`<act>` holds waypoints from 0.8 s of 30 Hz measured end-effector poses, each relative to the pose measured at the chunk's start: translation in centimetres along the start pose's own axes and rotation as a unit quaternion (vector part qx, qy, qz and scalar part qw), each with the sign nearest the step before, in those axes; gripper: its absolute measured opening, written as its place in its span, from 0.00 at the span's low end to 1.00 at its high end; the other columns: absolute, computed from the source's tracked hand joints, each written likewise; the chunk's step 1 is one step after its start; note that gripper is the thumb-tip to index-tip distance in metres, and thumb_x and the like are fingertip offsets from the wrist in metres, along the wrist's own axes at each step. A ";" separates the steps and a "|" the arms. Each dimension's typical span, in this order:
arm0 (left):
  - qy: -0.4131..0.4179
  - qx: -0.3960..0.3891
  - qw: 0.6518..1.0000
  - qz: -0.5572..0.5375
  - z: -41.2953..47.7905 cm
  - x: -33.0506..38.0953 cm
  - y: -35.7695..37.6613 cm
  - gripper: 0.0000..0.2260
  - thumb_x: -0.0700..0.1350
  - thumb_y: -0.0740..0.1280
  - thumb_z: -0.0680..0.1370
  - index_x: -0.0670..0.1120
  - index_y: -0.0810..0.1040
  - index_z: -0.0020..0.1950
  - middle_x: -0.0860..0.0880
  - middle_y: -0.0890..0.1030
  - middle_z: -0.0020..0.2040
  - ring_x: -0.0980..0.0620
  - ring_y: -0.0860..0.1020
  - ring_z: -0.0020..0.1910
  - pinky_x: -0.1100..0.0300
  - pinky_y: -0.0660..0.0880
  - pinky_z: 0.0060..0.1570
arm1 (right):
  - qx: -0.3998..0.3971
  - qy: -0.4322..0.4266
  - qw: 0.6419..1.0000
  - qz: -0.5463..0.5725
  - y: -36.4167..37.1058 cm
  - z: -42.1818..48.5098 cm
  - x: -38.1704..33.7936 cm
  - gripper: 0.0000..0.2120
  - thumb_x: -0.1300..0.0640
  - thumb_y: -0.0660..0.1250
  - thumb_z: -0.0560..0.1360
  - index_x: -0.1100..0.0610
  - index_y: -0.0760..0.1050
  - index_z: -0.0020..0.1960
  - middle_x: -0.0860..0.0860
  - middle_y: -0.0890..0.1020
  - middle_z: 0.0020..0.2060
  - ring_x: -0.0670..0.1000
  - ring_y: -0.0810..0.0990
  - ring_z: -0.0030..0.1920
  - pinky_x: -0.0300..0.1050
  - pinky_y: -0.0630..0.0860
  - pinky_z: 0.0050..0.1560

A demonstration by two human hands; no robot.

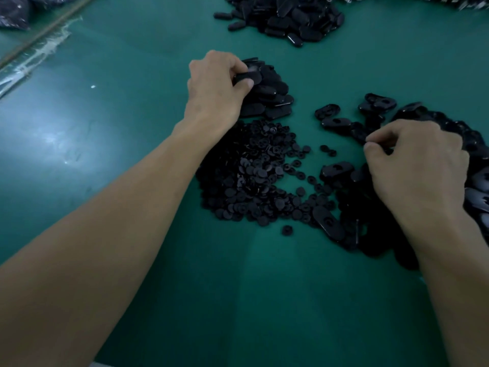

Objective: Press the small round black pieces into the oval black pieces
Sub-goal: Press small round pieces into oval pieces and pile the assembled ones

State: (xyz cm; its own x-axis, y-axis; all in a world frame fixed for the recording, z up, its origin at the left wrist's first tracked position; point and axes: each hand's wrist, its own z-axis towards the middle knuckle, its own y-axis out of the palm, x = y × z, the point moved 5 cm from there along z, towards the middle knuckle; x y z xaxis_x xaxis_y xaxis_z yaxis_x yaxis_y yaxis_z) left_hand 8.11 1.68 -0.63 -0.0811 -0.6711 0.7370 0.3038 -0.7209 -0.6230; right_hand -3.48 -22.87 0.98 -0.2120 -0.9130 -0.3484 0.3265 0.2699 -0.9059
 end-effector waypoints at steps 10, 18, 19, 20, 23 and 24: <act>0.030 0.010 0.999 0.043 -0.5 1.2 -0.2 0.10 0.49 0.70 0.80 0.50 0.84 0.59 0.51 0.83 0.56 0.53 0.81 0.55 0.53 0.79 0.58 | 0.004 0.039 0.997 0.067 0.1 0.4 0.4 0.09 0.54 0.70 0.77 0.52 0.74 0.55 0.46 0.77 0.42 0.60 0.78 0.56 0.62 0.71 0.63; 0.058 -0.046 0.994 -0.077 -4.2 3.8 -0.7 0.06 0.43 0.72 0.77 0.54 0.83 0.43 0.61 0.82 0.37 0.68 0.78 0.35 0.74 0.73 0.39 | 0.035 -0.041 0.995 0.089 -0.1 0.7 0.2 0.09 0.56 0.67 0.78 0.53 0.82 0.57 0.51 0.85 0.47 0.57 0.81 0.53 0.55 0.73 0.64; 0.060 -0.052 0.992 -0.099 -4.7 4.1 -0.7 0.05 0.44 0.72 0.77 0.53 0.84 0.42 0.60 0.83 0.36 0.67 0.78 0.35 0.74 0.72 0.39 | 0.048 -0.063 0.991 0.104 -0.2 0.6 -0.1 0.09 0.55 0.67 0.79 0.53 0.82 0.56 0.49 0.85 0.46 0.54 0.81 0.51 0.49 0.73 0.62; 0.058 -0.057 0.989 -0.122 -5.2 4.4 -0.7 0.05 0.45 0.73 0.77 0.52 0.85 0.42 0.59 0.83 0.36 0.66 0.79 0.34 0.73 0.72 0.38 | 0.058 -0.082 0.987 0.124 -0.3 0.5 -0.5 0.08 0.55 0.67 0.79 0.53 0.82 0.55 0.46 0.83 0.44 0.50 0.82 0.48 0.43 0.73 0.60; 0.036 -0.088 0.981 -0.167 -6.2 4.5 -0.3 0.09 0.52 0.72 0.78 0.49 0.86 0.41 0.54 0.85 0.34 0.62 0.79 0.32 0.69 0.73 0.32 | 0.063 -0.128 0.966 0.213 -0.1 0.0 -1.6 0.03 0.55 0.66 0.80 0.50 0.78 0.52 0.36 0.78 0.40 0.38 0.80 0.42 0.30 0.74 0.50; 0.026 -0.107 0.979 -0.173 -6.5 4.5 -0.1 0.11 0.53 0.72 0.79 0.48 0.85 0.41 0.53 0.85 0.34 0.60 0.80 0.31 0.67 0.73 0.29 | 0.060 -0.139 0.959 0.241 0.1 -0.2 -1.8 0.03 0.55 0.66 0.80 0.48 0.76 0.52 0.36 0.79 0.41 0.40 0.81 0.40 0.37 0.78 0.47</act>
State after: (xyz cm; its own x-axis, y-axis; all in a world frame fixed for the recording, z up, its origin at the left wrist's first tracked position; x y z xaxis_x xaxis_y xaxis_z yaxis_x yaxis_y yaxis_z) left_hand 1.52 -2.35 1.03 -0.1946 -0.3840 0.9026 0.0444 -0.9227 -0.3829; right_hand -3.29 -21.10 1.50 0.2380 -0.7417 -0.6271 0.4329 0.6590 -0.6151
